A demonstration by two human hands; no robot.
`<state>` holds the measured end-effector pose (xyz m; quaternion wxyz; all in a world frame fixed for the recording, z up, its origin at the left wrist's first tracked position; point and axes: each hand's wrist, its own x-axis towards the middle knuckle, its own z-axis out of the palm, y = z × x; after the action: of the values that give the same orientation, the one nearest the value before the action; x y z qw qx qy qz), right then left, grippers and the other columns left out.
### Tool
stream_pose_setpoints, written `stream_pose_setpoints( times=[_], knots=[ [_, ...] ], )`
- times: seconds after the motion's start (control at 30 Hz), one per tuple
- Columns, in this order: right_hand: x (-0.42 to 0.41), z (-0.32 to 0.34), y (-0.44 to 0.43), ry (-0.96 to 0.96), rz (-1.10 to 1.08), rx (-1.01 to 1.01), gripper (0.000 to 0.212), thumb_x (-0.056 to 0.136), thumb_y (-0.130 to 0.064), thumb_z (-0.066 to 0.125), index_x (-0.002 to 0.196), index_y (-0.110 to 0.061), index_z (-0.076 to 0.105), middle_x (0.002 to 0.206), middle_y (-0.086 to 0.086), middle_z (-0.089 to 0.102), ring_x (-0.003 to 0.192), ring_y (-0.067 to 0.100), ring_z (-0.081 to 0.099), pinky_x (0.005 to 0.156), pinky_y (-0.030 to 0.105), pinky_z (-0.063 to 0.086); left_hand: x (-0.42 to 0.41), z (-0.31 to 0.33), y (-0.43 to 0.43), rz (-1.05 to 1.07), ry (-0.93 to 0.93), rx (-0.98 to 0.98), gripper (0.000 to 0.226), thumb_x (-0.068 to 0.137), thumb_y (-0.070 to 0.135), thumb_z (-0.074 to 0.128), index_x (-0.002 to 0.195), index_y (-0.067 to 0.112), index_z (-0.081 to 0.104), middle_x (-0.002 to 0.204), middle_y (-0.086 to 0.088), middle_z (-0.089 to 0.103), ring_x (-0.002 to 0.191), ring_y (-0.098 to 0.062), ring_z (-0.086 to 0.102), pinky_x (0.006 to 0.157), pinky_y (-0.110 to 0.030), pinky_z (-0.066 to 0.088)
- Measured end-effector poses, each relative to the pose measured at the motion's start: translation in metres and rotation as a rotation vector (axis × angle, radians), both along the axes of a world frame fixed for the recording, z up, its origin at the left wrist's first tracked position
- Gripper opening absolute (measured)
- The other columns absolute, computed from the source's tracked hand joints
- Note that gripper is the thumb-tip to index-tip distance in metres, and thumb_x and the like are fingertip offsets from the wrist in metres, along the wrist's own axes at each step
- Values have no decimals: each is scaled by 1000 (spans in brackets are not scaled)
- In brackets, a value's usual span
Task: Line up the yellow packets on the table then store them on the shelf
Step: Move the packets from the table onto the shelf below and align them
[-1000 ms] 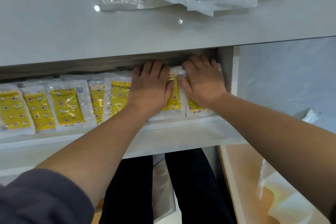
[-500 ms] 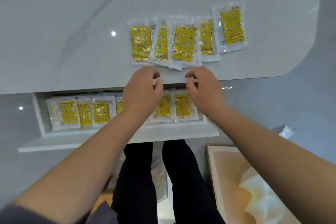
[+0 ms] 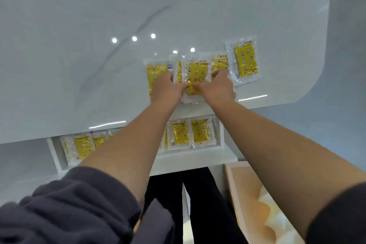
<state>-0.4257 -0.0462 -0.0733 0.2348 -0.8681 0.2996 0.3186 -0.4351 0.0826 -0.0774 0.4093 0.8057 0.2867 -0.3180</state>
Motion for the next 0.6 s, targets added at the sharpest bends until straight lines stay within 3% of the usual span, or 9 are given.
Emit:
stream_pose_setpoints(
  times=[0.1, 0.23, 0.33, 0.4, 0.47, 0.6],
  knots=[
    [3, -3, 2, -11, 42, -89, 58, 75, -48, 76, 115, -19, 45, 114, 0, 55, 110, 25, 55, 92, 44, 41, -4, 5, 30, 87, 6, 41, 27, 84, 33, 67, 75, 16, 50, 74, 1, 53, 61, -12, 45, 53, -27, 33],
    [3, -2, 15, -19, 161, -163, 68, 76, -53, 73, 125, -16, 44, 127, 5, 49, 119, 26, 48, 95, 45, 42, -9, 7, 64, 177, 8, 194, 39, 81, 31, 68, 64, 22, 34, 99, -5, 42, 66, -19, 40, 63, -29, 33],
    [5, -3, 33, -30, 181, -169, 80, 73, -61, 71, 130, -14, 43, 132, 6, 45, 124, 26, 44, 97, 46, 43, -4, 9, 62, 148, 30, 224, 33, 83, 29, 67, 71, 19, 39, 105, -3, 37, 66, -19, 42, 63, -28, 34],
    [6, -5, 44, -17, 179, -205, 85, 72, -62, 72, 132, -11, 40, 136, 8, 43, 127, 27, 42, 97, 47, 44, 2, 8, 54, 127, 55, 212, 23, 84, 28, 66, 88, 13, 49, 106, -3, 37, 62, -11, 40, 63, -26, 34],
    [8, -6, 54, -3, 158, -231, 87, 72, -59, 74, 134, -10, 38, 138, 9, 39, 127, 29, 41, 95, 46, 46, 7, 5, 49, 128, 72, 192, 27, 84, 28, 66, 99, 11, 52, 106, -3, 38, 62, -9, 39, 66, -27, 35],
    [7, -8, 68, 5, 78, -202, 80, 74, -56, 74, 128, -9, 40, 133, 11, 41, 119, 30, 47, 92, 43, 48, 6, 5, 57, 99, 66, 127, 22, 84, 29, 67, 93, 16, 51, 84, 5, 51, 65, -6, 46, 55, -23, 35]
  ],
)
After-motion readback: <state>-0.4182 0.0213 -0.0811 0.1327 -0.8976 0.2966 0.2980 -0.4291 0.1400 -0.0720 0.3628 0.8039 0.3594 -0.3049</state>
